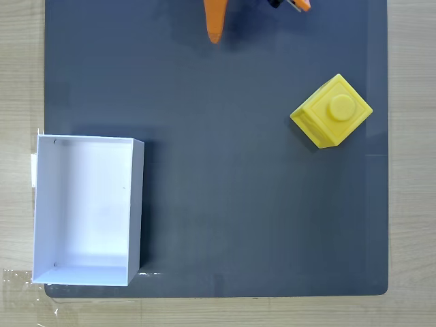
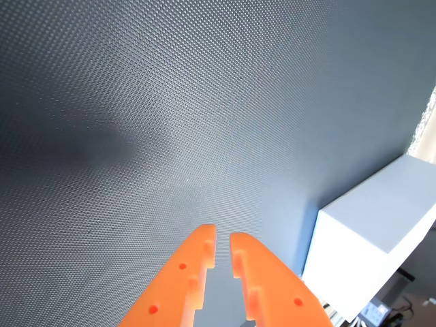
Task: Grasp a yellow block and put it in the box
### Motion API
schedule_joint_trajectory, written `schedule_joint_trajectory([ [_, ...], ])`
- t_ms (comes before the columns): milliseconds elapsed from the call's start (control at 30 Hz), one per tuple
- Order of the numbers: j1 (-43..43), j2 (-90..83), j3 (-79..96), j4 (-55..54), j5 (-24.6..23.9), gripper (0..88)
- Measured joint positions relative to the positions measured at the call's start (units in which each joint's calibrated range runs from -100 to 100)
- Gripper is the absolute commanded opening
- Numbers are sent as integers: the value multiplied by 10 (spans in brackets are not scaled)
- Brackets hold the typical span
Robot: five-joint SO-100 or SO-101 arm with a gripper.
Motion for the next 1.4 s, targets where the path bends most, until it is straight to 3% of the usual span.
schedule_joint_trajectory([
  [867, 0, 8, 0, 4, -4, 32],
  [1000, 0, 83, -6, -16, -4, 32],
  [1200, -5, 250, -104, -133, -2, 33],
  [1400, -77, 434, -284, -142, 57, 34],
])
